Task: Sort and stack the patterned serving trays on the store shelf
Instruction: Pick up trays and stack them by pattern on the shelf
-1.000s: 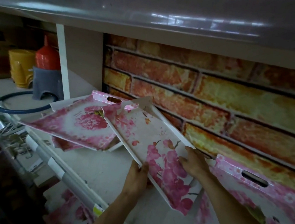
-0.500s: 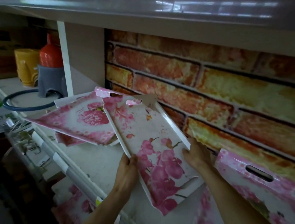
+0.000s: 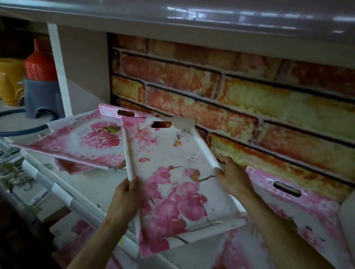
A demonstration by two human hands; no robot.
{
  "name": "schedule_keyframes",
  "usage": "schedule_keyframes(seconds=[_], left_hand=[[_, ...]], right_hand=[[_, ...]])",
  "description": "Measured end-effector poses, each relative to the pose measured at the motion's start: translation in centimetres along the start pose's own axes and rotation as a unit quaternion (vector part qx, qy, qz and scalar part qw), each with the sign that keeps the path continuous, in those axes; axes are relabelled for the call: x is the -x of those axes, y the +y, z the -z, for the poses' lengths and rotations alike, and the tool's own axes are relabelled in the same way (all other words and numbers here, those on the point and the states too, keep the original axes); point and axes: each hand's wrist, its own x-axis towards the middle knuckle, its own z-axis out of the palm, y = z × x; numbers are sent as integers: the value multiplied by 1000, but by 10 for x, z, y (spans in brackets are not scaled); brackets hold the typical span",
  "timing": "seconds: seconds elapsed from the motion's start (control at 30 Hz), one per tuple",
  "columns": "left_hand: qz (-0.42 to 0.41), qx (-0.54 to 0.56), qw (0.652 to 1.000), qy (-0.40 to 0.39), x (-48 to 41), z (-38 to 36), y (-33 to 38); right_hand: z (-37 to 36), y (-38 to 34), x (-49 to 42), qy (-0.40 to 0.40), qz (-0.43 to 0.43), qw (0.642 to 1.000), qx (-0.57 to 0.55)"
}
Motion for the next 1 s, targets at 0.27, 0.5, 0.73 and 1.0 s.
schedule_keyframes(seconds=[0.27, 0.5, 0.73, 1.0], left_hand=[[-30, -18, 996, -84, 8, 0, 19], [-46, -50, 985, -160, 11, -26, 27], [-86, -67, 968, -227, 14, -67, 23], [-61, -46, 955, -287, 24, -102, 19]], right_hand=[[30, 24, 38, 32, -54, 998, 14], [56, 58, 91, 52, -116, 992, 0], [76, 90, 142, 97, -164, 982, -15], [85, 111, 187, 134, -226, 964, -30]])
